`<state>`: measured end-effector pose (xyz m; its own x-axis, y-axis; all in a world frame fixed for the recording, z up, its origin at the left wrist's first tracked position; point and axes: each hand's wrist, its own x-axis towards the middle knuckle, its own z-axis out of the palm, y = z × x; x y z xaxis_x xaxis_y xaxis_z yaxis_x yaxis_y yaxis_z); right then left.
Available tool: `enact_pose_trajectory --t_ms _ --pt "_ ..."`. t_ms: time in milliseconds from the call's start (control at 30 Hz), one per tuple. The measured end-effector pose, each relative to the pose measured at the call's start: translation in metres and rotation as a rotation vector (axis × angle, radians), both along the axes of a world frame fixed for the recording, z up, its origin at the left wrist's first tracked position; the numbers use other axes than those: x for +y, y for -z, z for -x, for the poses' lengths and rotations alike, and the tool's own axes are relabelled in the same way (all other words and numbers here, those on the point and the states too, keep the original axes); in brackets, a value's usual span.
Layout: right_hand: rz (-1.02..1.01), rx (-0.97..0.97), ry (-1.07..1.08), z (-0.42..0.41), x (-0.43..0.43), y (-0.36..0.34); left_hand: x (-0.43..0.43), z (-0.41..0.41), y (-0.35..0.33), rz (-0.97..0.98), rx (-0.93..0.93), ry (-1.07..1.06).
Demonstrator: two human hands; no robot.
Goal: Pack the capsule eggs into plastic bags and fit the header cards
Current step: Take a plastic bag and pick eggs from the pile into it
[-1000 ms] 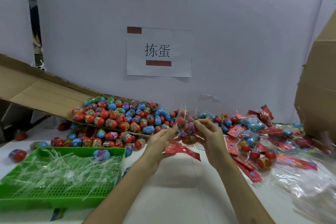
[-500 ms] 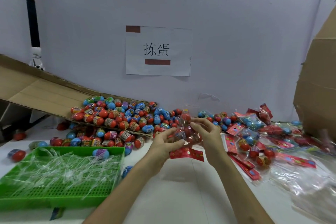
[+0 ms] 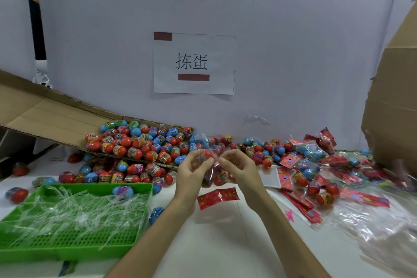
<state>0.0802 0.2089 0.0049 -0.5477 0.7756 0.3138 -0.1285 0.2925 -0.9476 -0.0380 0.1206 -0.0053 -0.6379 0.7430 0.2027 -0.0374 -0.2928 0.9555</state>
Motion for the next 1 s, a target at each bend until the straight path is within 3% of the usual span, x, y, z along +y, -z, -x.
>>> enact_pose_trajectory --t_ms 167,367,500,633,833,1000 --pt "-0.067 -0.138 -0.062 0.008 -0.006 0.009 -0.001 0.004 -0.001 -0.023 -0.035 -0.054" --pt "-0.159 -0.148 -0.083 0.011 -0.016 0.013 -0.001 0.006 0.001 -0.014 0.007 -0.061" --pt "-0.130 -0.086 -0.067 0.015 -0.024 0.014 -0.002 0.002 0.000 0.007 0.068 -0.023" --pt "-0.091 -0.051 -0.038 0.017 -0.027 0.012 -0.003 0.002 -0.001 0.000 -0.022 0.021" --pt "0.036 -0.005 0.001 0.013 -0.021 0.010 -0.004 -0.005 -0.001 -0.031 -0.015 0.141" --pt "0.007 -0.098 -0.018 0.012 -0.019 0.008 -0.003 -0.003 -0.001 -0.019 0.001 0.006"
